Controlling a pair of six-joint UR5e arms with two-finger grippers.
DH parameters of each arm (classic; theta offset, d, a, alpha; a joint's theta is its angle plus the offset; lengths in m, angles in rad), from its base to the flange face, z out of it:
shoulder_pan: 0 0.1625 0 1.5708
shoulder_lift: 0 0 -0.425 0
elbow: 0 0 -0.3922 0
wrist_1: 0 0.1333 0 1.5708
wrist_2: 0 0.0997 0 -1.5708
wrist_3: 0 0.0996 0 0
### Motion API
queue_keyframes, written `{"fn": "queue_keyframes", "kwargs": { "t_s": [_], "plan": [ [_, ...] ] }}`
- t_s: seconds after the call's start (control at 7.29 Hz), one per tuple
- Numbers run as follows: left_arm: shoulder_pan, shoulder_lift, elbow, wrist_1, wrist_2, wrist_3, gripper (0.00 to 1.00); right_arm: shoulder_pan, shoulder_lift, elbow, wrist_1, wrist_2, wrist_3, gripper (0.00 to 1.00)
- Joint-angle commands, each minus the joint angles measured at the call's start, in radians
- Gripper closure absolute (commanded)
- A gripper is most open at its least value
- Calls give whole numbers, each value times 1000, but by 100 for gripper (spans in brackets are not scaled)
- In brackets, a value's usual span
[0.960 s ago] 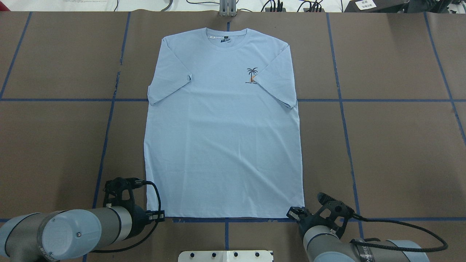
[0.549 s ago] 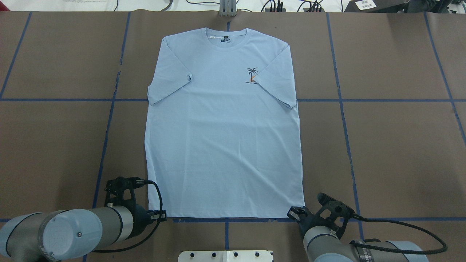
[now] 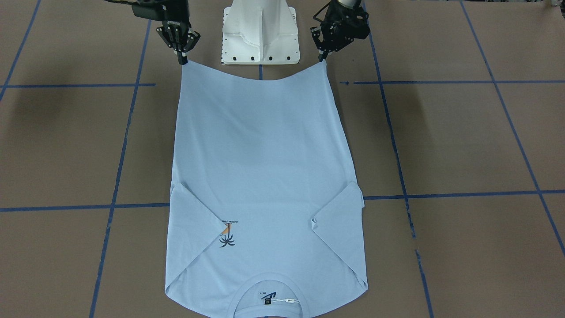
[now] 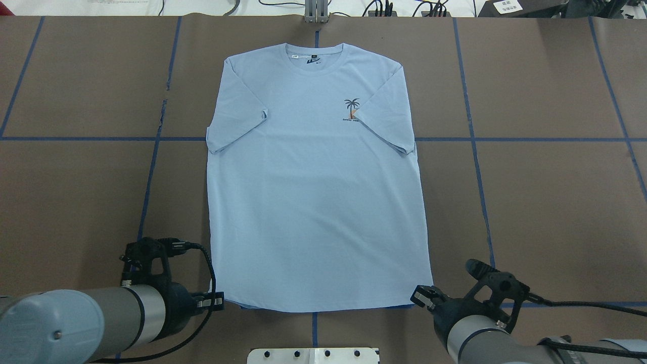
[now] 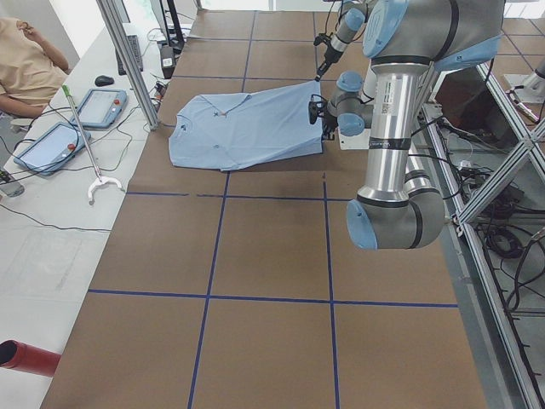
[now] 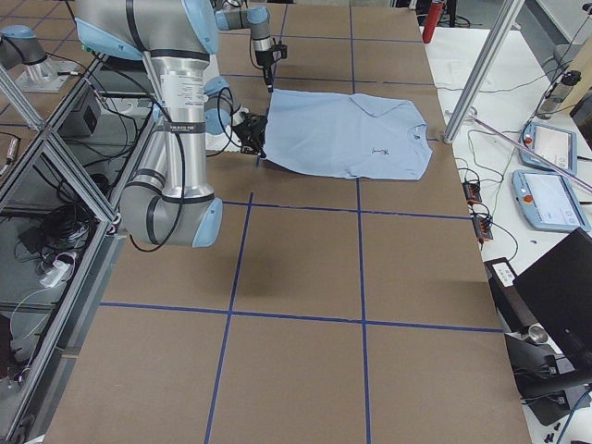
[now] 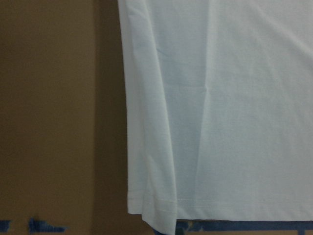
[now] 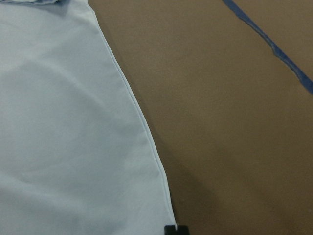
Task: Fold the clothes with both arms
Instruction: 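Lift the hem with both grippers and fold it toward the collar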
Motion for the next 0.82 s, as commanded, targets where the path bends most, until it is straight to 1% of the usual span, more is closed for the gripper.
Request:
{"fn": "queue_keyframes", "kwargs": {
  "t_s": [0.0,0.14,0.27,0.41,0.55,0.69],
  "plan": [
    [-4,-24,-235,210,-66,-2,100,-48,4,235,-194,38,2,100],
    [-12,-33,-266,239,-87,1,100,-21,36,244,-201,69,0,100],
    [-62,-39,-263,264,-144,13,100,34,37,244,-203,97,-9,100],
    [-129,-92,-240,282,-163,68,100,88,53,238,-203,138,-77,100],
    [-200,-178,-175,305,-169,174,100,152,71,226,-206,176,-117,100],
    [-304,-243,-88,308,-190,227,100,236,127,180,-209,212,-169,100]
  ]
}}
